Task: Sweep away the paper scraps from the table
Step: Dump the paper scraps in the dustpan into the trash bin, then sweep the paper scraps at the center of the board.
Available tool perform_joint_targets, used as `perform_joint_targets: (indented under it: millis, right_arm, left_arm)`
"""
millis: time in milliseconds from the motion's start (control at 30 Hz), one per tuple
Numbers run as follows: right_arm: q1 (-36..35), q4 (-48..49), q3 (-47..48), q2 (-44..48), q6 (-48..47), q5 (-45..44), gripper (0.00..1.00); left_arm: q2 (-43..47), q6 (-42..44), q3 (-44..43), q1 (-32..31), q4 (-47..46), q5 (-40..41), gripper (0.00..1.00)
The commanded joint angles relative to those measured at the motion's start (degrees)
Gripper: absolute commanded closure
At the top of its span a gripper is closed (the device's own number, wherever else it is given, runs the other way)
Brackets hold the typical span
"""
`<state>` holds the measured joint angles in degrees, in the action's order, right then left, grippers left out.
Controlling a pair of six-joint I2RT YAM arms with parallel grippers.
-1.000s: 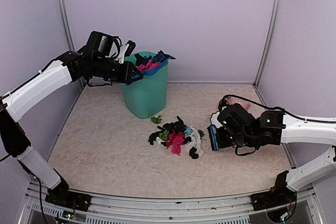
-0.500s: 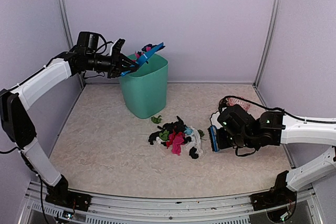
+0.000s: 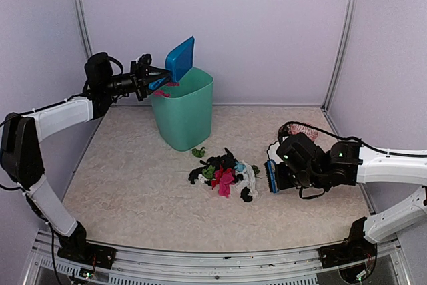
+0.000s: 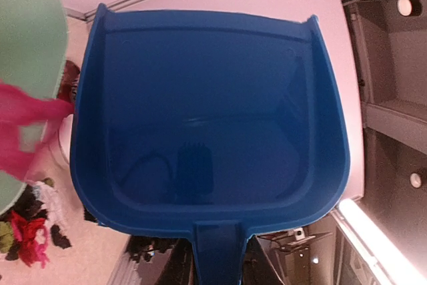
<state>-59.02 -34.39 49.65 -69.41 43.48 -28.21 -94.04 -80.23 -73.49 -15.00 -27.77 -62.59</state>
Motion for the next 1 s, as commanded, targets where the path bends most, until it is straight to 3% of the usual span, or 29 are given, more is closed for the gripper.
perform_joint_targets:
  millis: [0, 167, 367, 567, 733, 967]
  right_arm:
    - [0.66, 0.54, 0.24, -0.26, 0.63, -1.05, 1.00]
    - [0.65, 1.15, 0.28, 0.20, 0.50, -0.90, 1.00]
    - [0.61, 4.11, 1.14, 1.15, -1.48, 0.62, 1.00]
    - [0.71, 11.04, 3.61, 1.16, -5.42, 3.26, 1.00]
    - [2.02, 19.65, 6.10, -0.84, -8.01, 9.78, 1.00]
    - [4.61, 30.71, 9.40, -7.68, -5.94, 18.54, 1.00]
  left_arm:
    - [-0.91, -18.03, 0.80, 0.37, -22.58, 0.33, 1.00]
    - [-1.46, -18.69, -2.12, 0.23, -22.76, 1.02, 1.00]
    - [1.90, -8.69, -4.50, 0.15, -14.13, -0.79, 1.00]
    - [8.80, 11.56, -4.65, -0.04, 8.59, 0.20, 1.00]
    - [15.32, 31.68, -4.85, -0.04, 29.88, 6.13, 1.00]
    - [24.55, 44.96, -1.24, -0.63, 46.26, 19.55, 1.00]
